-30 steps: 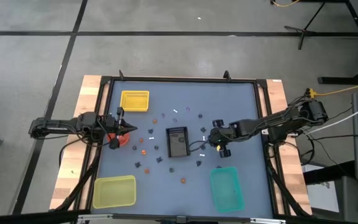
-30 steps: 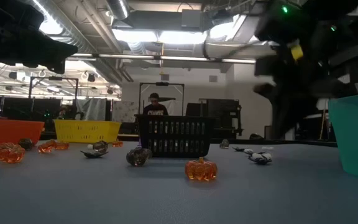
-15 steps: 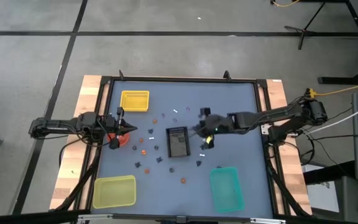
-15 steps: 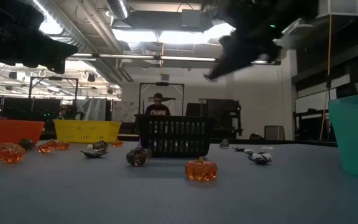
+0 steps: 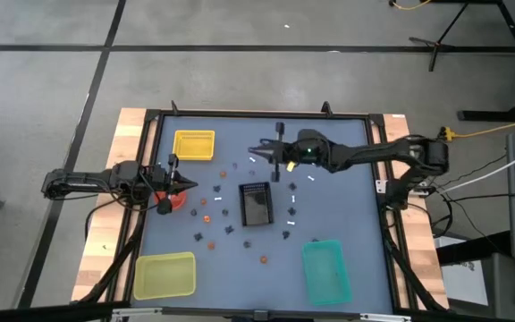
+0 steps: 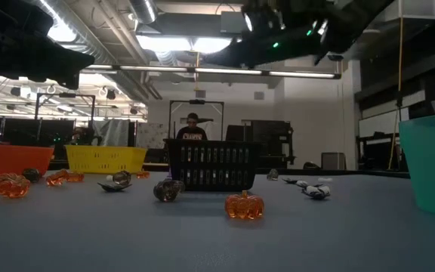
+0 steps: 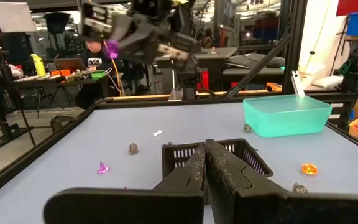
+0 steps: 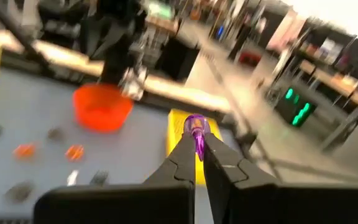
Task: Sort Halloween decoration
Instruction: Put the violet witch hat toy into the top yellow bin
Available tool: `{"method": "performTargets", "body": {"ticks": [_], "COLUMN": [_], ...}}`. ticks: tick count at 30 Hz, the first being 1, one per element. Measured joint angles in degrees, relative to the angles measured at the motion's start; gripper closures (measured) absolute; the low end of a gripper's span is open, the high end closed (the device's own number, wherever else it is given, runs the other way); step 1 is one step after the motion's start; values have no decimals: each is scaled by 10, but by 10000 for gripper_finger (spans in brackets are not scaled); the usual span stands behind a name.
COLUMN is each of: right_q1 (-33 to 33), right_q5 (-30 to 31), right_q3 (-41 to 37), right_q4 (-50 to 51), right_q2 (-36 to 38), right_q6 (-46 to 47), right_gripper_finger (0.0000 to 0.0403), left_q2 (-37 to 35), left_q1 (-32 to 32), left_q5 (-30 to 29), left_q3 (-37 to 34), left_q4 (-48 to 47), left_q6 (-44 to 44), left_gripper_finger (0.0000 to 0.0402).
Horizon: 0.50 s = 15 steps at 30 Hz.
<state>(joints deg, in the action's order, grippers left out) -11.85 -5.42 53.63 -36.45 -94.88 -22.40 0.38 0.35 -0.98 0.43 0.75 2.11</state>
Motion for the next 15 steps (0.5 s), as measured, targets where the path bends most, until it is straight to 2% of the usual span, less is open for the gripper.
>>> {"method": "performTargets", "body": {"ticks": [4, 8, 15], "right_q1": [-21, -30, -29], "right_q5": [-9, -26, -27], "right_q3": [34, 127, 337], "right_q4": [-60, -18, 82], "right_q2": [-64, -136, -262], "right_q6": [1, 12, 11], "right_gripper_finger": [389, 389, 389], "left_q2": [0, 0, 0], "left_q1": [0, 0, 0], "left_q5": [0, -1, -13], "left_q3": [0, 0, 0], "left_q4": [0, 1, 2], "left_q6": [0, 0, 0], "left_gripper_finger": [401, 401, 401]}}
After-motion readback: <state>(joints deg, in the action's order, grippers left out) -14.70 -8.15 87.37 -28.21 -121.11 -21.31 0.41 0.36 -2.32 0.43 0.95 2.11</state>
